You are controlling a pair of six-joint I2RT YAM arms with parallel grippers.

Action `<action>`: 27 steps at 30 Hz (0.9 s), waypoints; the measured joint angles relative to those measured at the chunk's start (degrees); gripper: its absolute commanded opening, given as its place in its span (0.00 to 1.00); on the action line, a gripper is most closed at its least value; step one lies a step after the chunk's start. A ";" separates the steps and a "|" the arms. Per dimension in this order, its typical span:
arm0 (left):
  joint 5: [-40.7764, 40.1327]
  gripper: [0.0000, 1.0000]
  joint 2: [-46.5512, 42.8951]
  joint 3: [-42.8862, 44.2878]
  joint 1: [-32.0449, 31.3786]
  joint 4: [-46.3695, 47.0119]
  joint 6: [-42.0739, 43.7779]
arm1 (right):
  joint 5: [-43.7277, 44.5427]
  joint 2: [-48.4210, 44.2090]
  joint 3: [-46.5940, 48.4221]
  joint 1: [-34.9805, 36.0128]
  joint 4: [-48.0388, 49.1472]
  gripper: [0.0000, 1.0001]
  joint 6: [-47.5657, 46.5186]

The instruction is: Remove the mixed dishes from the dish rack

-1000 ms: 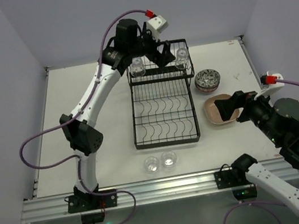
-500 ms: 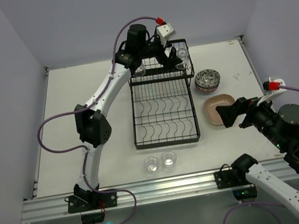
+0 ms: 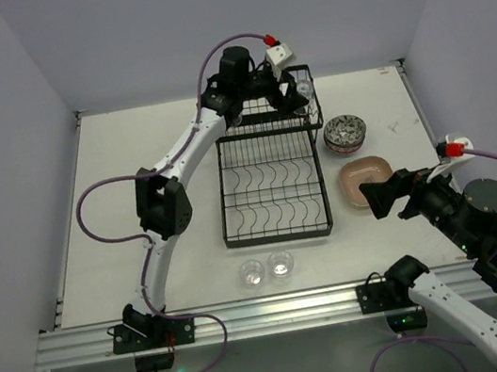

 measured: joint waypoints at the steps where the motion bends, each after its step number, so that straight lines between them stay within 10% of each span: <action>1: 0.09 0.85 0.28 0.00 -0.09 0.20 -0.17 | -0.13 -0.07 -0.02 0.00 -0.09 0.99 -0.02; 11: 1.57 0.67 0.98 0.00 -0.04 4.98 -3.23 | -0.48 -0.20 -1.31 0.00 -0.22 0.99 -0.44; 17: 2.82 0.44 1.09 -0.02 -0.07 7.06 -5.16 | -0.46 -0.90 -1.42 0.00 -0.44 0.99 -0.66; 22: 3.06 0.07 1.18 -0.04 -0.04 7.34 -5.35 | -0.44 -1.07 -1.42 0.00 -0.50 0.99 -0.85; 27: 3.06 0.00 1.01 -1.29 -0.04 8.55 -5.57 | -0.44 -1.11 -1.42 0.00 -0.48 0.99 -1.01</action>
